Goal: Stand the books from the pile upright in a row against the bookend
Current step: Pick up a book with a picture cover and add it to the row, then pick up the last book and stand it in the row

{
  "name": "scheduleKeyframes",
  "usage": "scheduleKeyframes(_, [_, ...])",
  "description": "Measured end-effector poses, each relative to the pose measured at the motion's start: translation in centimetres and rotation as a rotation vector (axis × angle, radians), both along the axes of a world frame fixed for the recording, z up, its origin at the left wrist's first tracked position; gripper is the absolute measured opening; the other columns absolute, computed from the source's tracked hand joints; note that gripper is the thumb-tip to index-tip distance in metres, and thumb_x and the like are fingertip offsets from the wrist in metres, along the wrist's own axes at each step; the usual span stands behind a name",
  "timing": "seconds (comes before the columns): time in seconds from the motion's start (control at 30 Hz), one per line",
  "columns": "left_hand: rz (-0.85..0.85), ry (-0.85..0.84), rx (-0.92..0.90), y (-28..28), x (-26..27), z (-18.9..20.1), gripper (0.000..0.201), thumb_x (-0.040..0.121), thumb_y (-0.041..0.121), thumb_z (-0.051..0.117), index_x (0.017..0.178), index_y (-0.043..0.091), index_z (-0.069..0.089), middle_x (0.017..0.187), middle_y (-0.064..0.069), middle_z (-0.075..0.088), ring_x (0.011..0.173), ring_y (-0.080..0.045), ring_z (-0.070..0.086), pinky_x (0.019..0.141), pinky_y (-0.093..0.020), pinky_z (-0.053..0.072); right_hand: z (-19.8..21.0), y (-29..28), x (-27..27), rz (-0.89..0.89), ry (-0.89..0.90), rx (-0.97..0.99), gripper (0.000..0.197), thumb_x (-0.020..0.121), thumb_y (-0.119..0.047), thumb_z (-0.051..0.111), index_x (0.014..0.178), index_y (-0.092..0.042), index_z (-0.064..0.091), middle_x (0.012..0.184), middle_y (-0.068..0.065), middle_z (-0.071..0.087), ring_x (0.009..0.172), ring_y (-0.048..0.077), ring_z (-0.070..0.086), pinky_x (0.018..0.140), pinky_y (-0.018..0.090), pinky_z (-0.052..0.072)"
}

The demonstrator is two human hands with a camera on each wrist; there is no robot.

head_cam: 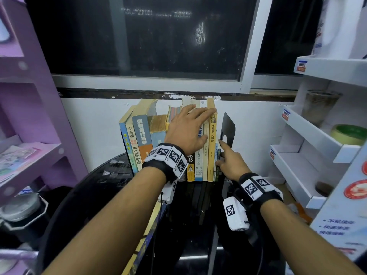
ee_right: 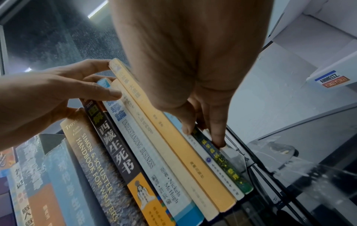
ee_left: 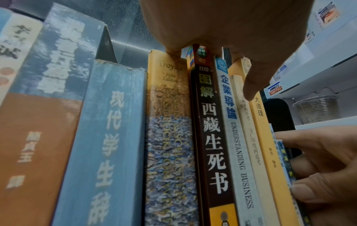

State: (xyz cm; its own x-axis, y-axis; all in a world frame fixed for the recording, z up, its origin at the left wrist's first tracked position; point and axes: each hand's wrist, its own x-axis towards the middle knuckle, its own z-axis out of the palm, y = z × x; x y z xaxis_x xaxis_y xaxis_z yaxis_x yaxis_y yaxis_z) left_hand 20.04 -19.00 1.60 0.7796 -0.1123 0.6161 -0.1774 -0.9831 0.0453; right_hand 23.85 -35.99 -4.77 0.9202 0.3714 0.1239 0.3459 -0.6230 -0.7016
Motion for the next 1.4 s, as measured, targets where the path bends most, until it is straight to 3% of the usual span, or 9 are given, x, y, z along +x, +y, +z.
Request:
scheduleKeyframes(0.4, [-0.007, 0.011, 0.004, 0.0, 0.0, 0.1, 0.077, 0.080, 0.046, 0.062, 0.147, 0.040, 0.024, 0.147, 0.011, 0.041, 0.141, -0.022, 0.025, 0.111, -0.048, 0.032, 0.7, 0.0, -0.7, 0.015, 0.010, -0.053, 0.068, 0.097, -0.009, 0.052, 0.152, -0.029, 0.016, 0.133, 0.010, 0.058, 0.112, 0.027, 0.064, 0.088, 0.036, 0.054])
scheduleKeyframes(0.77, [-0.079, 0.146, -0.100, -0.4, -1.0, 1.4, 0.074, 0.082, 0.037, 0.065, 0.146, 0.038, 0.027, 0.154, 0.007, 0.031, 0.145, -0.021, 0.016, 0.114, -0.053, 0.022, 3.4, -0.3, -3.1, 0.008, -0.116, -0.021, 0.050, 0.095, -0.012, 0.056, 0.141, -0.019, 0.038, 0.131, 0.006, 0.059, 0.108, 0.023, 0.064, 0.087, 0.031, 0.053])
scheduleKeyframes(0.9, [-0.124, 0.128, -0.114, 0.0, -2.8, 1.1, 0.070, 0.084, 0.035, 0.065, 0.146, 0.033, 0.032, 0.156, 0.004, 0.026, 0.146, -0.021, 0.014, 0.118, -0.046, 0.018, 3.9, -0.3, -4.3, -0.056, -0.256, -0.090, 0.050, 0.091, -0.016, 0.060, 0.139, -0.015, 0.046, 0.133, 0.007, 0.054, 0.115, 0.023, 0.057, 0.099, 0.038, 0.050])
scheduleKeyframes(1.03, [-0.164, 0.120, -0.119, 1.0, -5.6, 0.5, 0.069, 0.084, 0.032, 0.067, 0.146, 0.028, 0.036, 0.157, 0.002, 0.025, 0.145, -0.020, 0.017, 0.119, -0.043, 0.019, 4.0, 0.5, -5.9, -0.063, -0.301, -0.063, 0.043, 0.091, -0.018, 0.059, 0.133, -0.014, 0.051, 0.132, 0.007, 0.053, 0.116, 0.023, 0.056, 0.098, 0.043, 0.050])
scheduleKeyframes(1.2, [-0.149, 0.197, -0.138, 3.5, -9.8, -0.8, 0.068, 0.086, 0.031, 0.066, 0.146, 0.026, 0.035, 0.157, 0.001, 0.025, 0.143, -0.019, 0.023, 0.116, -0.038, 0.022, 3.3, 2.9, -8.0, 0.038, -0.265, -0.158, 0.046, 0.090, -0.019, 0.061, 0.134, -0.013, 0.049, 0.134, 0.007, 0.052, 0.125, 0.023, 0.049, 0.106, 0.039, 0.042])
scheduleKeyframes(1.4, [-0.019, 0.387, -0.161, 6.8, -13.8, -3.4, 0.064, 0.091, 0.034, 0.060, 0.148, 0.027, 0.030, 0.159, 0.003, 0.020, 0.145, -0.017, 0.019, 0.117, -0.034, 0.020, 2.0, 6.7, -10.7, 0.215, -0.135, -0.336, 0.055, 0.091, -0.031, 0.062, 0.140, -0.014, 0.044, 0.141, 0.007, 0.050, 0.127, 0.024, 0.048, 0.103, 0.033, 0.040])
